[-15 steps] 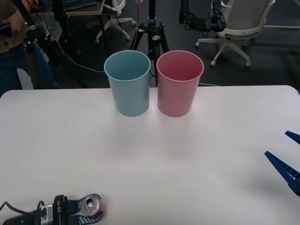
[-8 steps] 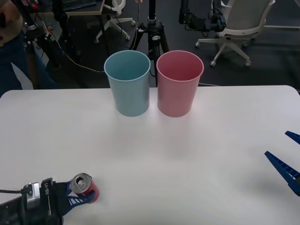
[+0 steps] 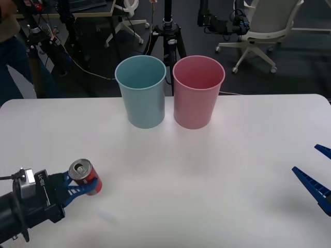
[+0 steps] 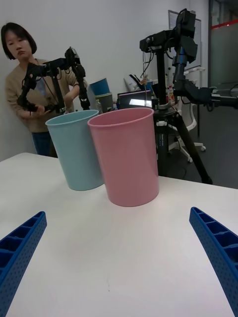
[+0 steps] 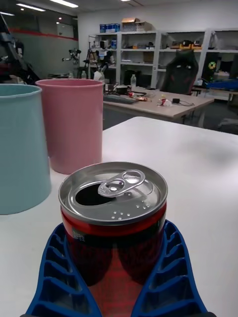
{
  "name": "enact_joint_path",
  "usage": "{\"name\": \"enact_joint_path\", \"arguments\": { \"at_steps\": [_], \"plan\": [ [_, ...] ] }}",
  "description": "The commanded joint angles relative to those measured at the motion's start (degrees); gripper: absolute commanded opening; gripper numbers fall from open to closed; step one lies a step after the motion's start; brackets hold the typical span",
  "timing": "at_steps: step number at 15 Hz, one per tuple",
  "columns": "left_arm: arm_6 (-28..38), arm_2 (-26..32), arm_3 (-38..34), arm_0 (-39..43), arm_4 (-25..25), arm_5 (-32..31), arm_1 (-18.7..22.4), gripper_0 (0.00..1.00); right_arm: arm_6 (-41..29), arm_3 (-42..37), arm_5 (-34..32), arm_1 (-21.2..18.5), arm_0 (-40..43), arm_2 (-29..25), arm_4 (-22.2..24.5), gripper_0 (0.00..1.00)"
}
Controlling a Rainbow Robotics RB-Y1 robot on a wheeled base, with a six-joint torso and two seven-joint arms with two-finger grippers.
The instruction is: Grasp the object on the table and drop it into the matching bin: aluminum can to the light blue bin, PET bottle to the pink bin.
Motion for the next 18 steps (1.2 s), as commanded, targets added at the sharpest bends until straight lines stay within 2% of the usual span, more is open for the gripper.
{"name": "enact_joint_path", "arguments": {
  "at_steps": [1, 8, 13, 16, 18],
  "plan": [
    [0.79, 0.07, -2.34, -0.05, -0.16, 1.95, 0.34, 0.00, 0.00, 0.00, 0.00, 0.00, 0.00, 0.00, 0.00, 1.00],
    [2.29, -2.65, -5.32, -6.11, 0.46, 6.08, 1.13, 0.00, 0.00, 0.00, 0.00, 0.00, 0.00, 0.00, 0.00, 1.00],
    [4.66, -2.74, -12.44, -7.78, 3.18, 17.07, 6.23, 0.00, 0.00, 0.00, 0.00, 0.00, 0.00, 0.00, 0.00, 1.00],
    [12.04, -4.68, -14.03, -13.32, 3.45, 22.25, 9.75, 0.00, 0.00, 0.00, 0.00, 0.00, 0.00, 0.00, 0.00, 1.00],
    [13.80, -5.82, -13.94, -17.98, 3.71, 26.39, 11.06, 0.00, 0.00, 0.00, 0.00, 0.00, 0.00, 0.00, 0.00, 1.00]
  ]
}}
